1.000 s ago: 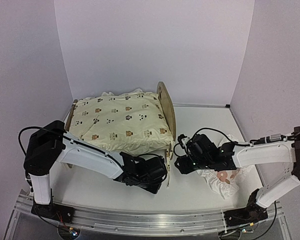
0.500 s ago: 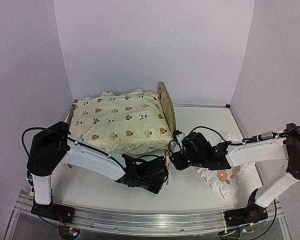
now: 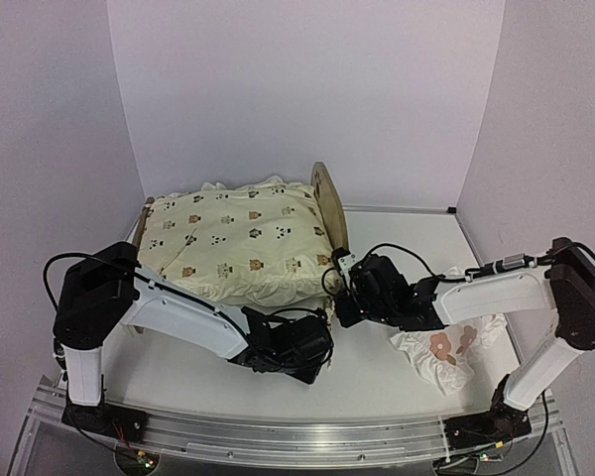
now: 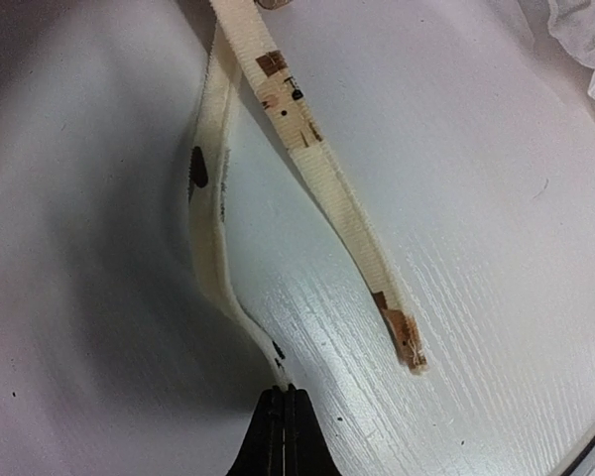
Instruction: Set up the pet bed
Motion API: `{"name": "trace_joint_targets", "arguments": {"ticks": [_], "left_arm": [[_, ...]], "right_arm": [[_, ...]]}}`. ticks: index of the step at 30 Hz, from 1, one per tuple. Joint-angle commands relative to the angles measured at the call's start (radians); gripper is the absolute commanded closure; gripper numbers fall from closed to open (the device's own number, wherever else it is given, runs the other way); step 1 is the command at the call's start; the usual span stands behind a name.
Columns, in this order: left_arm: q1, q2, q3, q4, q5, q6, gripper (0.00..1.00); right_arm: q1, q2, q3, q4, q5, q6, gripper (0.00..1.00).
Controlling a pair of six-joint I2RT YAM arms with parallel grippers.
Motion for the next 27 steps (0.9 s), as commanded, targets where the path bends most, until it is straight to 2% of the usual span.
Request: {"name": "trace_joint_targets", "arguments": {"ticks": [1,9,21,27], "left_arm": [[0.005,-0.048,-0.005,-0.006,-0.036,0.025,1.0],[0.038,-0.098,0.018,0.0,0.006,0.086,1.0],[0.099,-0.148,0.07,0.053,0.107,0.172,1.0],[0.132,-0.149,0.081,0.154,0.13,0.213,1.0]], "right_arm": [[0.003,-0.008,0.024,0.027,0.014,-0.01,0.98],[0.003,-0.042,0.005,0.0,-0.007,-0.008,1.0],[0.002,-0.123,0.019,-0.184,-0.107,0.032,1.0],[0.002,-0.13,0.052,-0.229,-0.17,0.032,0.98]]}}
